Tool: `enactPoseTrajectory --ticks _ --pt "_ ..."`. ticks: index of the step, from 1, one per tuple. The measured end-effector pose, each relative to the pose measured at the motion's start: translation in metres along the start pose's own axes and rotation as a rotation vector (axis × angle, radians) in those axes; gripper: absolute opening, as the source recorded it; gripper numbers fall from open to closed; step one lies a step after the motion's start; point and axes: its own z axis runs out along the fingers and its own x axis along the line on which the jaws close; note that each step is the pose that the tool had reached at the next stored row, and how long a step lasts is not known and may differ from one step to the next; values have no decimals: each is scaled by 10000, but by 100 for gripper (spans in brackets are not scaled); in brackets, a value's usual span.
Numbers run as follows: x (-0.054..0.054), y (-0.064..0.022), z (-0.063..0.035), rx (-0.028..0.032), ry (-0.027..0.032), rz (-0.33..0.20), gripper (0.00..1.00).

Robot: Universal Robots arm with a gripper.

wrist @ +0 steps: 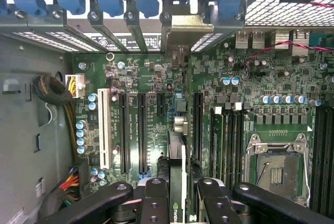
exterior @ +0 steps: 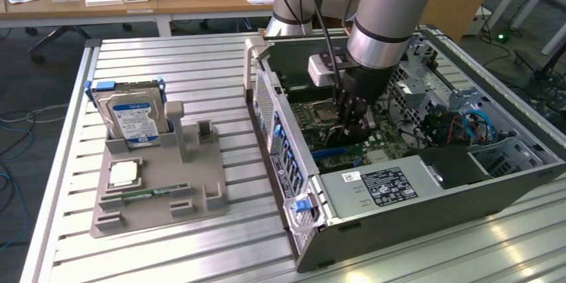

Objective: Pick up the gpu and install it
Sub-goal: 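Insert the gpu into the slot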

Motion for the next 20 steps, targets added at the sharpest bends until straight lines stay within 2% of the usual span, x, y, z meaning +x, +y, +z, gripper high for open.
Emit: enactPoseTrajectory --ticks 5,20 --pt "0 30 0 0 -1 0 26" --pt "2 47 40 1 -3 -1 26"
